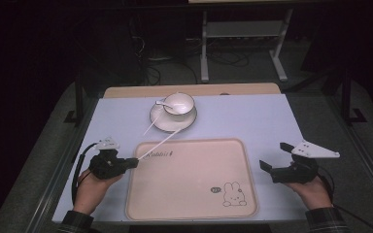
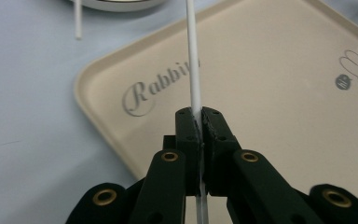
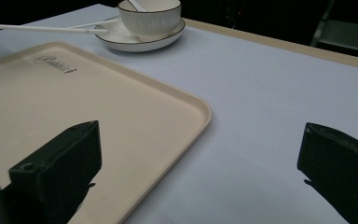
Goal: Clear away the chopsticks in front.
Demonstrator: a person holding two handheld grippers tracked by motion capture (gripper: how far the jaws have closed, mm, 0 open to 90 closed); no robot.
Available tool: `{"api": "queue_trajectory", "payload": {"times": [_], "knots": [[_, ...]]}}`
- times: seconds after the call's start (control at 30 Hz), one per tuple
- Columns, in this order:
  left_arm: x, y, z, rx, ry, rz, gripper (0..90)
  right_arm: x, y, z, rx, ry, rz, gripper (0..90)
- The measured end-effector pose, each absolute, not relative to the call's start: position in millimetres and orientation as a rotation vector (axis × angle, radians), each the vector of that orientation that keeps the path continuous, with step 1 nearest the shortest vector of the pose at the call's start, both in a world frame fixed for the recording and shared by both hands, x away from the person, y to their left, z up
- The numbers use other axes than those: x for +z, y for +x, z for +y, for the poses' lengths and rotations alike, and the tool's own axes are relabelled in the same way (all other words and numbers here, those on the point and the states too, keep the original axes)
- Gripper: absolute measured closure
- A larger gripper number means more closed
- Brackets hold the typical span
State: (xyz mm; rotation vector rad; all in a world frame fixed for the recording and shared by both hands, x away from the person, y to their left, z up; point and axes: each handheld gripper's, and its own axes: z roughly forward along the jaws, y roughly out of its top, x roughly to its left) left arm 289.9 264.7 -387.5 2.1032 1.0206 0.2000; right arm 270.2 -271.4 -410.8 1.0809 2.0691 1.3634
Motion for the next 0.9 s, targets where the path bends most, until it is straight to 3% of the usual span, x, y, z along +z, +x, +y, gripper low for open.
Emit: {"api": "queue_trajectory", "payload": {"times": [0.9], "knots": [[-421, 294, 234, 0.099, 2.266, 0.984, 85.1, -411, 271, -270, 1.359, 1.075, 2.079, 0.0]]}}
